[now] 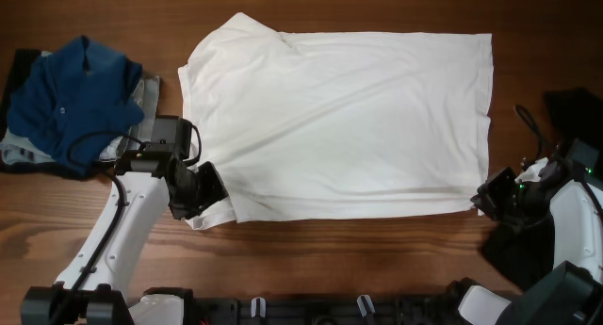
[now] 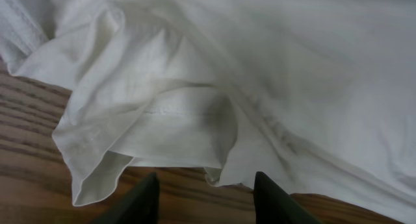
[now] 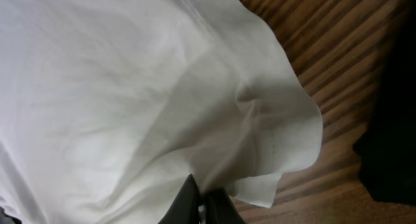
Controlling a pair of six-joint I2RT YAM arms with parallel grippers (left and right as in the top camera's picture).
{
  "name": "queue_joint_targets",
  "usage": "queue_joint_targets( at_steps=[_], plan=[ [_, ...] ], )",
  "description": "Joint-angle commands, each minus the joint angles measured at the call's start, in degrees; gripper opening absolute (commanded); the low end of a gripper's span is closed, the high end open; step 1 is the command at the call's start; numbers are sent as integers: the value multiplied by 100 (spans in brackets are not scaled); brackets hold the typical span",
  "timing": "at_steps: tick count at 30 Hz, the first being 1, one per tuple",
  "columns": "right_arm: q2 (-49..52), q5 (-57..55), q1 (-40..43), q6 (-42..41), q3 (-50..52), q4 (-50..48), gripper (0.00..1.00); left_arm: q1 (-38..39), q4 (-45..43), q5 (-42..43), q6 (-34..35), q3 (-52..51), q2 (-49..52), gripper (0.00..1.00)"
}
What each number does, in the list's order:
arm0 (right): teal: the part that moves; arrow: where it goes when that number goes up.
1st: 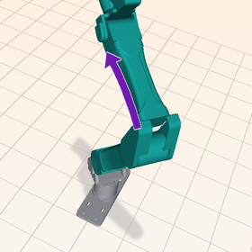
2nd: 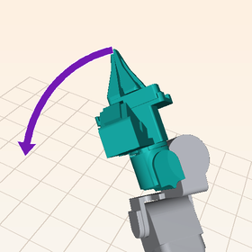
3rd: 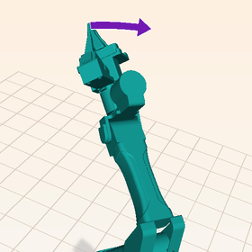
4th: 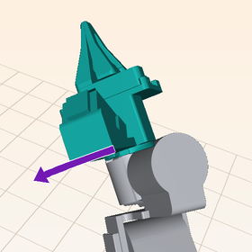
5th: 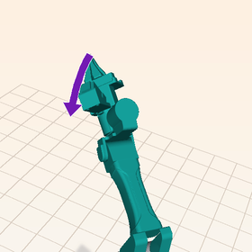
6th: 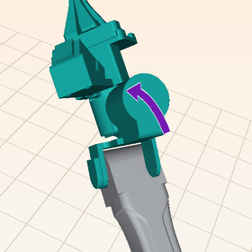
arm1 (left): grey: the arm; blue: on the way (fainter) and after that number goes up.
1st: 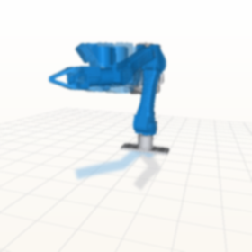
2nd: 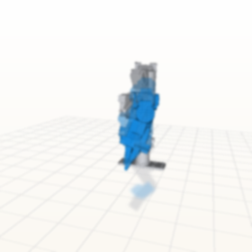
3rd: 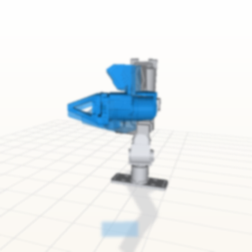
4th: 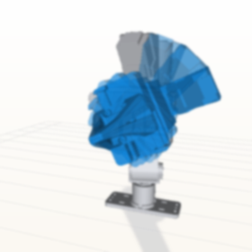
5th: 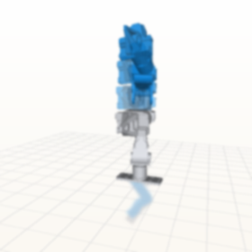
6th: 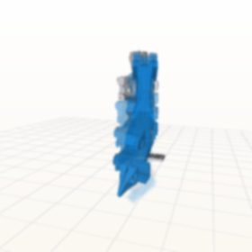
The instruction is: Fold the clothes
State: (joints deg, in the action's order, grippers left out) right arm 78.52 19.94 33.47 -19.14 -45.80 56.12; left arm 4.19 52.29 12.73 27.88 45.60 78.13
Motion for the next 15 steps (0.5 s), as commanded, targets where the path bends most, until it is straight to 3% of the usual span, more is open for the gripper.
queue_joint_targets(
  at_steps=[1,15],
  plan=[
    [-79,48,15,96,-142,13,4,26,81,332,-396,26,33,52],
    [-79,52,15,98,-142,24,4,590,-581,667,-144,-761,44,49]
  ],
)
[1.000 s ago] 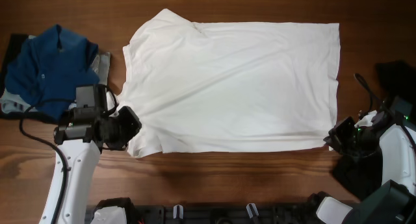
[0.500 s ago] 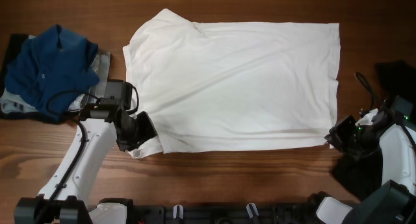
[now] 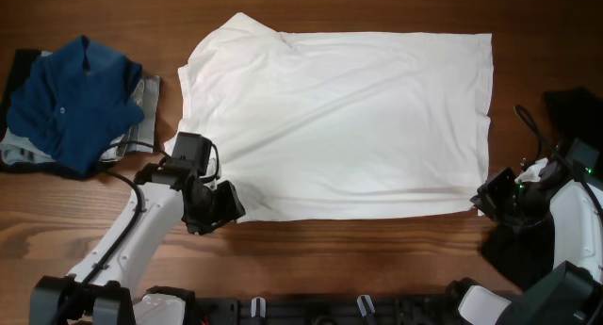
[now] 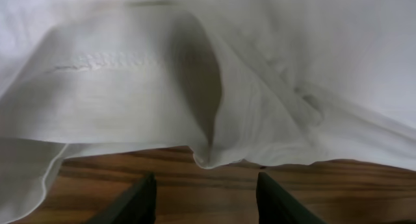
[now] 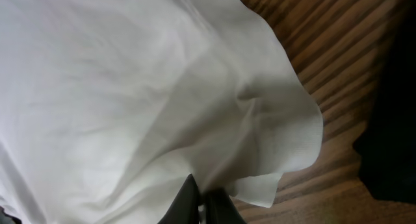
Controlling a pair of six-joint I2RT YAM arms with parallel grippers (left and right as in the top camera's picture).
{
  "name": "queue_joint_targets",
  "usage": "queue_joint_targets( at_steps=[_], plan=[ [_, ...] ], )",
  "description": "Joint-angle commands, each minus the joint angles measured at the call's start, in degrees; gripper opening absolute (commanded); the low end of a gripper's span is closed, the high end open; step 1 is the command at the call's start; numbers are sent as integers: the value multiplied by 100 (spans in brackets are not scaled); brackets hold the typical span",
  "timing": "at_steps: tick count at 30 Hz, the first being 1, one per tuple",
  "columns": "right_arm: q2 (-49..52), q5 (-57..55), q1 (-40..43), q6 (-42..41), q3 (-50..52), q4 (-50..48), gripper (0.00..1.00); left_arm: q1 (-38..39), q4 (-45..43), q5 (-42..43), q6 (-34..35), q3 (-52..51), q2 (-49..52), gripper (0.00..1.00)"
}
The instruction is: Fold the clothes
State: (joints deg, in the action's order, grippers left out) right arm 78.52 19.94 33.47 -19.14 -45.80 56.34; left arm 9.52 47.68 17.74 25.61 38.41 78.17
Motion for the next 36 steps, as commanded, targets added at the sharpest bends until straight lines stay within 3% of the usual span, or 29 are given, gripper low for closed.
queue_joint_targets(
  at_steps=[1,9,17,20,26,32,36],
  plan=[
    [-79,52,13,94,-142,-11,4,79,-227,177,87,-57,39,46],
    [-79,52,15,109,-144,0,4,385,-616,170,339,-286,109,40],
    [-79,52,15,114,-144,-15,4,415,-802,-365,315,-286,188,17],
    [-79,52,15,114,-142,-15,4,415,-800,-387,315,-286,188,4],
    [-79,52,15,116,-144,-17,4,413,-730,107,249,-199,160,4],
    [-79,50,15,118,-144,-24,4,413,-55,280,2,796,83,4],
    [-79,50,15,116,-144,-35,4,415,-483,280,-142,1185,85,4]
  ],
)
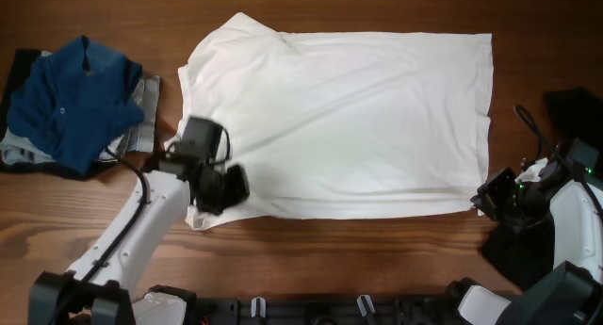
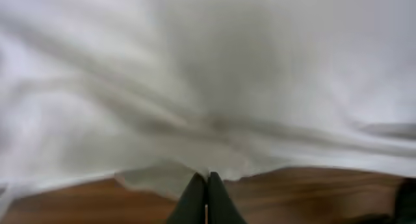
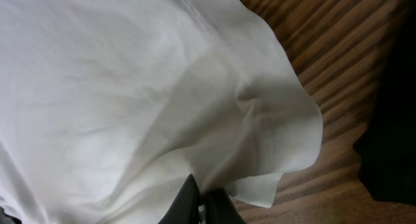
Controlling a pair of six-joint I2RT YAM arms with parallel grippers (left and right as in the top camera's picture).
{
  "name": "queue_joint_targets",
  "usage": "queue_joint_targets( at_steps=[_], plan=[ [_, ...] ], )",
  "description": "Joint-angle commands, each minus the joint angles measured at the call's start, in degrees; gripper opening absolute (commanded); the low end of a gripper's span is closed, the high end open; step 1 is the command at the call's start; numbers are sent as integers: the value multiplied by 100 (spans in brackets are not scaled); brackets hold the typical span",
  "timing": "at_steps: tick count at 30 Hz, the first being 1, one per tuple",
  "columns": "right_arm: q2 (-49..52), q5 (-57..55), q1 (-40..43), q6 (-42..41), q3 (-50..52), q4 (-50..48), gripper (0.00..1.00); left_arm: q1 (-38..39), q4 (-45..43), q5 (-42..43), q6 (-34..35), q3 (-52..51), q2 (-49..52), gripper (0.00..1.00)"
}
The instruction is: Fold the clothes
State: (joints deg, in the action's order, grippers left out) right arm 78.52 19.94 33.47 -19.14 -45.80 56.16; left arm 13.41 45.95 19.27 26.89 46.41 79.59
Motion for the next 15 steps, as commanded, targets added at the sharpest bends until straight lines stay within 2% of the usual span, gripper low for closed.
queue_joint_targets(
  at_steps=[1,6,8,11,15],
  plan=[
    [-79,50,15,116,-144,-15,4,26,-424,127,-269,385,-50,4],
    [-79,50,15,116,-144,-15,4,66,-872,129,-273,382,280,4],
    [-79,52,15,116,-144,-4,4,74,-824,131,-396,382,400,8],
    [-79,52,15,116,-144,7,4,-24,-260,-33,-715,389,413,11],
    [-79,50,15,118,-144,4,4,-470,1005,-922,-640,420,323,22]
  ],
)
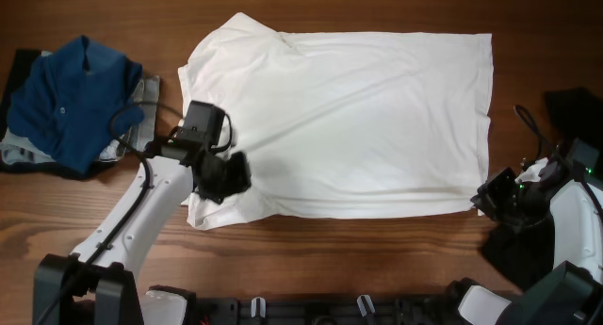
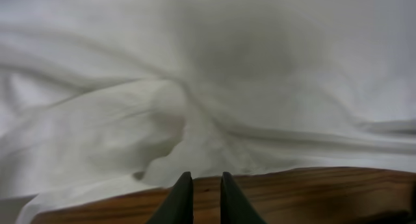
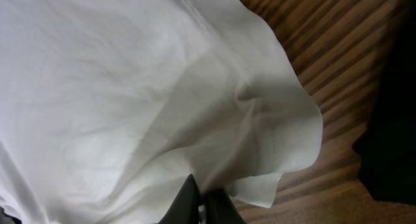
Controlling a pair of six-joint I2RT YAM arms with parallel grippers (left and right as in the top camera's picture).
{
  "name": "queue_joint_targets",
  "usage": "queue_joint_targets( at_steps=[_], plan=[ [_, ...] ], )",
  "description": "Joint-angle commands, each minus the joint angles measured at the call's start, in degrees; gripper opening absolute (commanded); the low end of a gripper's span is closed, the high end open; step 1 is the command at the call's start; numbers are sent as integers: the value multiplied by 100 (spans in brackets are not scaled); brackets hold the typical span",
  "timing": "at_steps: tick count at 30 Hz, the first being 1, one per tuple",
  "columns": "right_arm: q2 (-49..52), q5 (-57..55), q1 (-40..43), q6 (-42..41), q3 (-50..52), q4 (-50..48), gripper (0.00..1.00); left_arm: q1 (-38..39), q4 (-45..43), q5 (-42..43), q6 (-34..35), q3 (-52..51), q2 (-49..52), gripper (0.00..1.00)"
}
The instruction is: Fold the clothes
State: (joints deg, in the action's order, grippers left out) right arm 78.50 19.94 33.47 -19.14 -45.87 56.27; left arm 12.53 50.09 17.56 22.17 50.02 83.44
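Observation:
A white shirt (image 1: pixel 349 118) lies spread flat across the wooden table. Its near-left sleeve (image 1: pixel 203 210) is bunched at the edge. My left gripper (image 1: pixel 231 174) sits over that near-left part. In the left wrist view its fingers (image 2: pixel 203 180) stand slightly open, with bare wood showing between them and rumpled white fabric (image 2: pixel 162 126) just beyond the tips. My right gripper (image 1: pixel 490 198) is at the shirt's near-right corner. In the right wrist view the gripper (image 3: pixel 203 193) is shut on the hem corner (image 3: pixel 286 139), which curls up from the table.
A pile with a blue garment (image 1: pixel 80 99) on top sits at the far left, and a grey piece (image 1: pixel 19 151) shows beneath it. Black cloth lies at the right edge (image 1: pixel 575 104) and under the right arm (image 1: pixel 518 254). The table's front edge runs just below both arms.
My left gripper was shut on the fabric at the shirt's near-left edge. Now its fingers are apart with the fabric released, and it sits slightly farther onto the shirt. The right gripper has not moved.
My left gripper stood open in front of the loose near-left sleeve, then open a little further right at the sleeve's fold. Then it was shut on that fabric over the shirt's body, and now it has let go. My right gripper held the near-right corner throughout.

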Motion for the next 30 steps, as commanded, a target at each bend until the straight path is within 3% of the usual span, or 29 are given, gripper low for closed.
queue_joint_targets(
  at_steps=[1,7,15,23,26,30],
  plan=[
    [-76,52,15,116,-138,-7,5,-560,896,-1003,7,57,-61,23],
    [-76,50,15,120,-138,-13,5,-1408,1274,-1316,208,55,-59,28],
    [-76,50,15,120,-138,-68,6,-1561,1193,-1191,302,-258,-48,48],
    [-76,52,15,111,-138,-160,6,-1547,1211,-1244,577,-323,-44,39],
    [-76,52,15,114,-138,-160,6,-1550,1204,-1250,577,-332,-4,22],
    [-76,52,15,116,-138,-164,6,-1547,1207,-1207,575,-332,81,34]
  ],
)
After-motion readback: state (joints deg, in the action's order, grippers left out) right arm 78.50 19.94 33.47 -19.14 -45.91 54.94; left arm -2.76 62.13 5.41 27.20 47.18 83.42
